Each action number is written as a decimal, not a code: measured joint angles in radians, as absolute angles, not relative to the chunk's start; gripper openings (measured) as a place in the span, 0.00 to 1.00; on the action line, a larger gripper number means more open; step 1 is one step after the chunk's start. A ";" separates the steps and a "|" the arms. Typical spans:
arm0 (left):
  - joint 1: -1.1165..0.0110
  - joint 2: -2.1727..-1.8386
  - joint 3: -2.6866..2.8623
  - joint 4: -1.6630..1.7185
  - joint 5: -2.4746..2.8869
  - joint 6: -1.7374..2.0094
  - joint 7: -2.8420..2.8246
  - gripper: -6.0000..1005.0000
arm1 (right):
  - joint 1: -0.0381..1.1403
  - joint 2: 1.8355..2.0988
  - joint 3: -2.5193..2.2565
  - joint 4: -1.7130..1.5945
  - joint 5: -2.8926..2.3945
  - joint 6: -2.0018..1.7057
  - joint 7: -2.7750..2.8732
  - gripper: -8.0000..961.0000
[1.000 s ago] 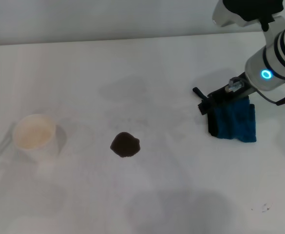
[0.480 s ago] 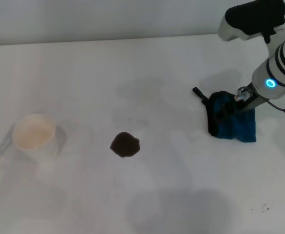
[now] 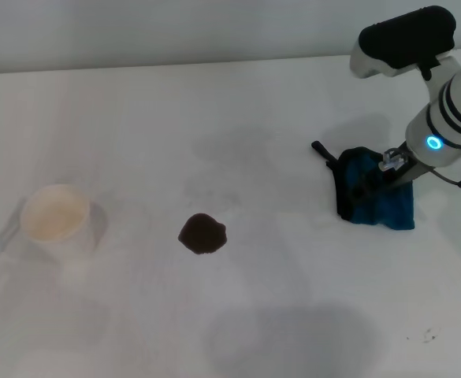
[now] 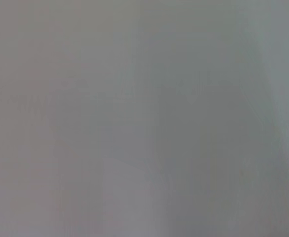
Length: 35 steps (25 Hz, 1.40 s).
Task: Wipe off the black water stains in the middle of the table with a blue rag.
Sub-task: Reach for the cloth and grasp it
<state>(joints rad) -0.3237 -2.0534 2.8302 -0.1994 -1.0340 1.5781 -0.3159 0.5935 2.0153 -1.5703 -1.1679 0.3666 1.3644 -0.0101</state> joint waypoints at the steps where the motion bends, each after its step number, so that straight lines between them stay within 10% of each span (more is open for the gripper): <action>1: -0.324 -2.054 2.830 -0.199 -1.034 1.578 -0.316 0.88 | 0.596 2.016 -1.575 -1.162 0.357 1.362 -0.006 0.77; 10: -0.322 -2.053 2.830 -0.199 -1.034 1.577 -0.316 0.88 | 0.624 2.019 -1.583 -1.103 0.343 1.346 0.002 0.77; 23: -0.319 -2.051 2.830 -0.199 -1.034 1.578 -0.316 0.88 | 0.662 2.019 -1.597 -1.068 0.340 1.351 0.001 0.26; 35: -0.319 -2.051 2.830 -0.201 -1.041 1.576 -0.316 0.88 | 0.700 2.018 -1.626 -1.009 0.338 1.355 0.000 0.06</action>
